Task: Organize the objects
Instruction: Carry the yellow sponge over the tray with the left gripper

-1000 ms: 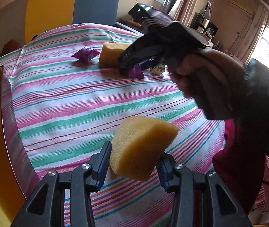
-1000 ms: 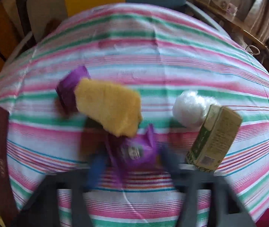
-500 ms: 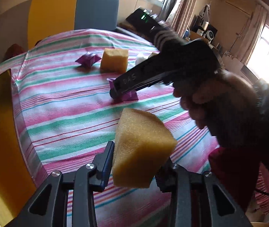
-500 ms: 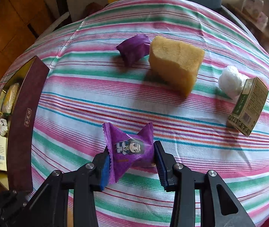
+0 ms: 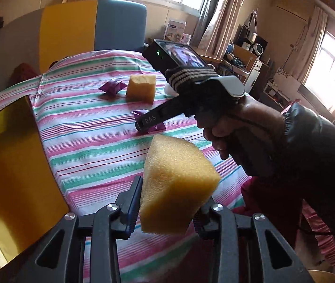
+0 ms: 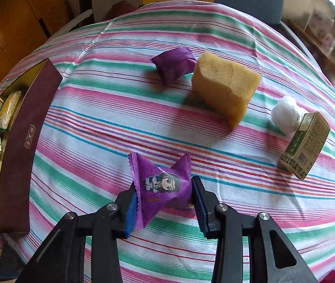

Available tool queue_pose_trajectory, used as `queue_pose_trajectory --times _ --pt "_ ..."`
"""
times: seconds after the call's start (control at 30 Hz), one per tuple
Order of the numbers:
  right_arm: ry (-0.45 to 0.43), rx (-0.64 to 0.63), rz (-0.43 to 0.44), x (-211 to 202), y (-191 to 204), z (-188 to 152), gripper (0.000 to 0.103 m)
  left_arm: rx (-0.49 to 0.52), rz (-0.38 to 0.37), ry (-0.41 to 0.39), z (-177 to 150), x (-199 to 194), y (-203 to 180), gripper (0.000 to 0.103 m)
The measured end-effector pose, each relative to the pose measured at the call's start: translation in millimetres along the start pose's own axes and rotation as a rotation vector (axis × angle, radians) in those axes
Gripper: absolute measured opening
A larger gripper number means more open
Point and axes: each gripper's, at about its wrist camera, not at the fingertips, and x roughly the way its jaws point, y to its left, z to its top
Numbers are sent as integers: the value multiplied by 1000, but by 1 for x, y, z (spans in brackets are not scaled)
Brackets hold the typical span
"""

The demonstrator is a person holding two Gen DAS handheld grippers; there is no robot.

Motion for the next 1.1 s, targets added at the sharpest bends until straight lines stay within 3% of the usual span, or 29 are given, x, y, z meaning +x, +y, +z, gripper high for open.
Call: queue_pose_trajectory --times 0.33,0.47,0.73,0.87,1.0,1.1 --pt "-2 -29 -24 2 4 -1 42 -82 -6 5 -1 -15 21 37" --pt "0 -20 -18 2 3 0 42 -148 14 -36 7 -34 44 37" --pt "-1 -42 -37 3 6 -2 42 -382 117 -88 31 -64 142 37" --pt "0 -60 -49 4 8 -3 42 -469 195 -65 39 -55 198 37" --pt "0 -64 -51 4 8 -2 42 -560 223 -27 45 -37 243 37" --pt "-1 -72 -56 5 8 -2 42 -565 275 -26 50 -23 264 37"
